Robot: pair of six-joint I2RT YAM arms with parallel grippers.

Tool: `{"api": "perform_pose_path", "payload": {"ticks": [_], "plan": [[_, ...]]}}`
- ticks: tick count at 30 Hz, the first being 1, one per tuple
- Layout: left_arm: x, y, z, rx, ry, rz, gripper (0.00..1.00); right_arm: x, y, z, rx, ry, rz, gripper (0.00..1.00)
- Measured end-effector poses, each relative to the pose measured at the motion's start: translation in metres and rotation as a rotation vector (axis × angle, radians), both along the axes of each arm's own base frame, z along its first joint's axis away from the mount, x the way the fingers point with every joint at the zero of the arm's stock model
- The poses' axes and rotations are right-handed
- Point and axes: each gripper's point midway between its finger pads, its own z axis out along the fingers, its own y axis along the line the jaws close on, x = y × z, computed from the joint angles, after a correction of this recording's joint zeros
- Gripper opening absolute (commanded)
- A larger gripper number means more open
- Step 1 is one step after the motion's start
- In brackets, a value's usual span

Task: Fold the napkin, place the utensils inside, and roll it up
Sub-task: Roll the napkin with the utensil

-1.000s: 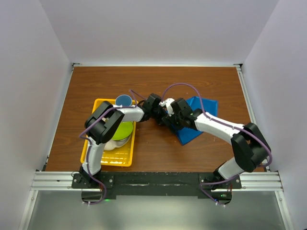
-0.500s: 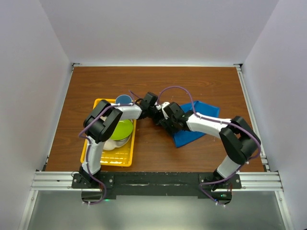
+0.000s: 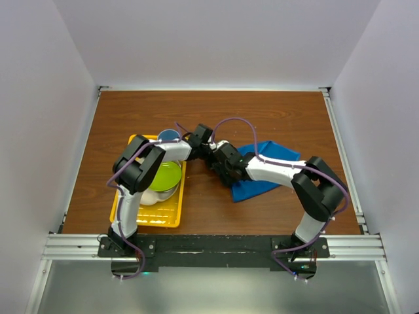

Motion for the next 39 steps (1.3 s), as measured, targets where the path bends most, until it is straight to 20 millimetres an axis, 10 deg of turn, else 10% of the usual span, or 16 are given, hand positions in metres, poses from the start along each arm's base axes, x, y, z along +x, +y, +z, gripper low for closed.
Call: {"api": "perform_pose_path", "payload": {"ticks": [11,18,26,28,39], "plan": [[0.000,0.006,-0.001,0.015,-0.003,-0.040,0.00,0.004,0.001,-0.003,0.048,-0.016,-0.127,0.00],[0.012,0.015,0.005,0.088,-0.090,-0.127,0.36,0.018,0.009,-0.002,0.274,0.029,-0.147,0.00],[0.026,0.019,0.019,0.146,-0.206,-0.220,0.47,0.022,0.030,0.000,0.632,0.201,-0.077,0.00],[0.026,0.021,0.022,0.154,-0.224,-0.235,0.71,0.021,0.034,-0.001,0.706,0.255,-0.055,0.00],[0.043,0.030,0.066,0.176,-0.379,-0.252,0.69,0.005,0.027,-0.002,0.839,0.423,-0.022,0.00]]}}
